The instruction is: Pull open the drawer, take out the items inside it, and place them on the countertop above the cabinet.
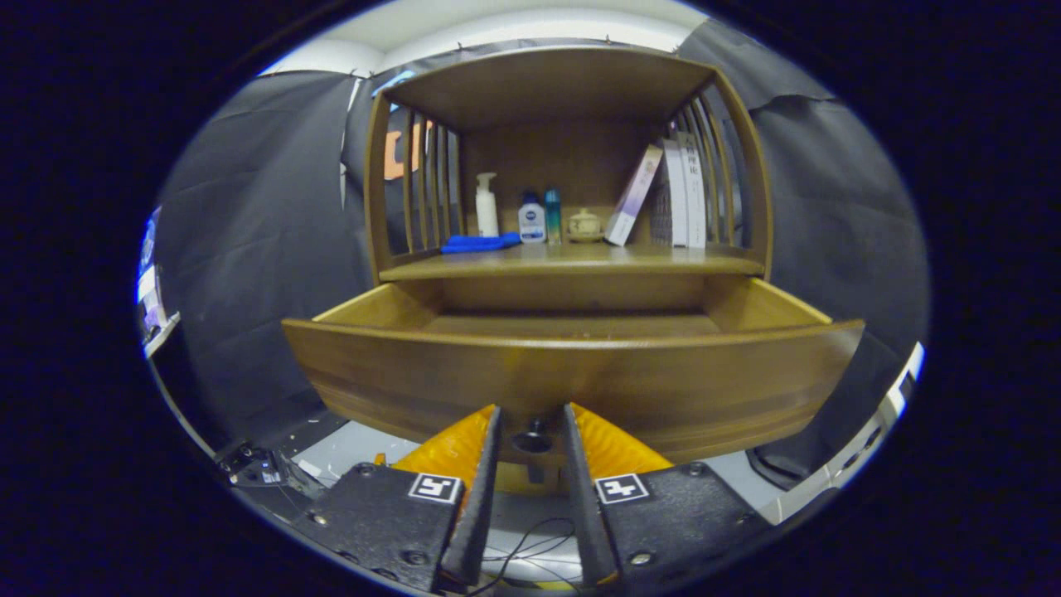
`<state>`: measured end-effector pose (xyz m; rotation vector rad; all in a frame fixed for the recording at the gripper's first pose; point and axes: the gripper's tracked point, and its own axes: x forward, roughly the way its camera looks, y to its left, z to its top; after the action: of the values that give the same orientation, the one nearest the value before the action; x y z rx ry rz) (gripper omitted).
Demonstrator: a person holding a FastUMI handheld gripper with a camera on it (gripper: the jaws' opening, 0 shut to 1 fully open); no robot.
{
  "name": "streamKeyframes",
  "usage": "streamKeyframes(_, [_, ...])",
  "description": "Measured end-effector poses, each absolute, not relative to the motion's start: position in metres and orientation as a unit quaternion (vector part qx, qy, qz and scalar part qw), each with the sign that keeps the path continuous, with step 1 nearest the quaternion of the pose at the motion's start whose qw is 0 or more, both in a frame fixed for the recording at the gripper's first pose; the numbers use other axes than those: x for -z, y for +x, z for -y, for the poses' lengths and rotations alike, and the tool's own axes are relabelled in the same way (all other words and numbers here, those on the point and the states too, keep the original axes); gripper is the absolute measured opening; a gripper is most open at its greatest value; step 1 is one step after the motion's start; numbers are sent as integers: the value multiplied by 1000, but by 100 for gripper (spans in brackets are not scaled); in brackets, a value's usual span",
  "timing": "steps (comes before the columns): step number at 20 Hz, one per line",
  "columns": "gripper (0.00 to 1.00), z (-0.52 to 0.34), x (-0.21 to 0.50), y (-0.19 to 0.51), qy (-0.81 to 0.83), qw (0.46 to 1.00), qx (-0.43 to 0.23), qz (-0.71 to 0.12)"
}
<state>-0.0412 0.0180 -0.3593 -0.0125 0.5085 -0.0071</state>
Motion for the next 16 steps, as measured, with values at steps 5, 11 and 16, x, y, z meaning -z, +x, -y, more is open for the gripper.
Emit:
streamKeyframes(5, [67, -20, 311, -34, 0, 962, -35, -270])
streamKeyframes(11, [88, -4, 295, 11, -18, 936, -52, -349])
streamKeyframes(16, [88, 17, 330, 39, -43, 891, -42, -450])
